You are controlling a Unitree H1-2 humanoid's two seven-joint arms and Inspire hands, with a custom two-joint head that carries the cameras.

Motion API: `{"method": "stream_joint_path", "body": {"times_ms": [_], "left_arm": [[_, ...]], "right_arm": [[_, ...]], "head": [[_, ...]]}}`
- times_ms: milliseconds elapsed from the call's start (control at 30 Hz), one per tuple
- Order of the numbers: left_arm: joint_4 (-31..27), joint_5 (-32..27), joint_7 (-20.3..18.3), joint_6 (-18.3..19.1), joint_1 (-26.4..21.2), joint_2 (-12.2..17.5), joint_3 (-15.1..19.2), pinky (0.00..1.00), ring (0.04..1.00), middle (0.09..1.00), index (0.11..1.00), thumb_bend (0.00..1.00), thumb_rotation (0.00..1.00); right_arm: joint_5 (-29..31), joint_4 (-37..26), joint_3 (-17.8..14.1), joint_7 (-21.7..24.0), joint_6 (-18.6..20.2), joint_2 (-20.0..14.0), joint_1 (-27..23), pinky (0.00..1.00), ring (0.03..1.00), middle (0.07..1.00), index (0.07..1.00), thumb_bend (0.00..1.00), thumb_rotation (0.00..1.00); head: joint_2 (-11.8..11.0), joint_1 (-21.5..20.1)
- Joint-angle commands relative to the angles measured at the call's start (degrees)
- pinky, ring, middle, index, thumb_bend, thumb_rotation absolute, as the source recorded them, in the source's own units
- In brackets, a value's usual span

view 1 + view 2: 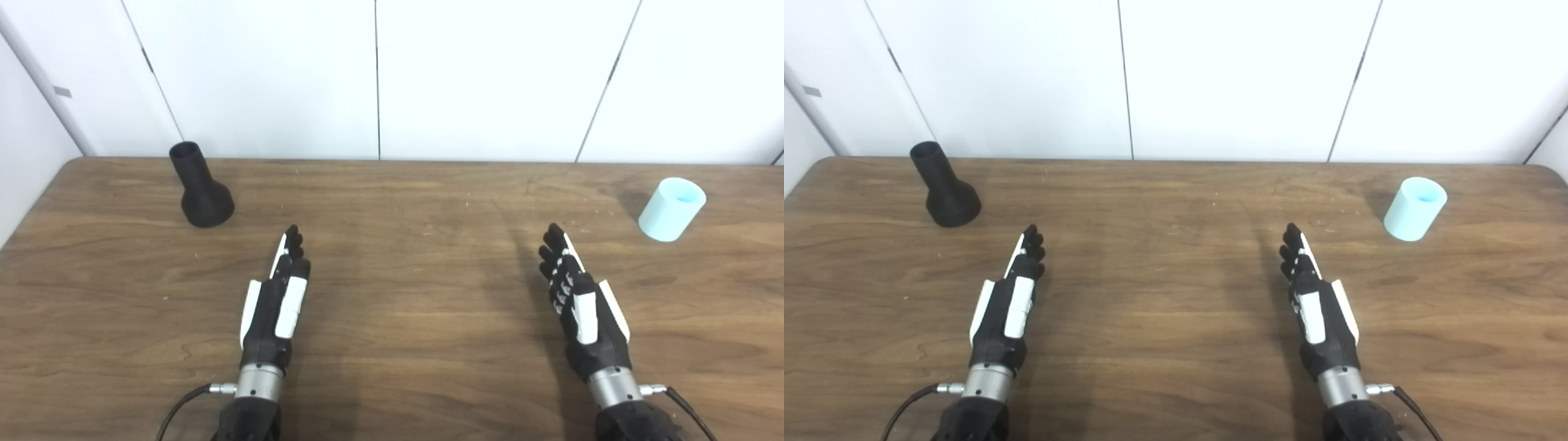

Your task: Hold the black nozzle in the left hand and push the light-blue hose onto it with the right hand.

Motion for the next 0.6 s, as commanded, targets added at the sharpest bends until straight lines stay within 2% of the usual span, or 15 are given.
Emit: {"method": "stream_joint_path", "body": {"times_ms": [0,133,300,367,567], "left_arm": [[-0.8,0.4,0.4,-1.3,-1.3,-0.7,-0.6,1.00,1.000,1.000,1.000,0.94,1.00],[0.9,1.1,1.0,-3.4,-0.6,-1.5,-1.4,1.00,1.000,1.000,1.000,0.94,1.00],[3.5,1.5,2.2,-6.7,0.0,-2.2,-2.2,1.00,1.000,1.000,1.000,0.91,1.00],[4.5,1.5,2.6,-7.9,0.2,-2.4,-2.4,1.00,1.000,1.000,1.000,0.89,1.00],[7.2,1.1,3.3,-11.0,0.4,-2.8,-2.5,1.00,1.000,1.000,1.000,0.87,1.00]], "right_arm": [[0.7,-0.8,-0.4,0.5,-2.6,-0.4,-1.2,1.00,1.000,1.000,1.000,0.73,1.00],[1.8,1.6,-1.0,1.6,-5.3,-1.4,-0.6,1.00,1.000,1.000,1.000,0.73,1.00],[3.0,4.9,-1.6,2.8,-9.1,-2.5,0.0,1.00,1.000,1.000,1.000,0.72,1.00],[3.2,6.0,-1.6,3.1,-10.3,-2.7,0.2,1.00,1.000,1.000,1.000,0.71,1.00],[3.8,8.8,-1.7,4.0,-13.2,-3.3,0.4,1.00,1.000,1.000,1.000,0.70,1.00]], "head": [[-0.5,0.7],[-3.3,3.8],[-5.9,5.2],[-7.6,5.8],[-9.7,6.1]]}}
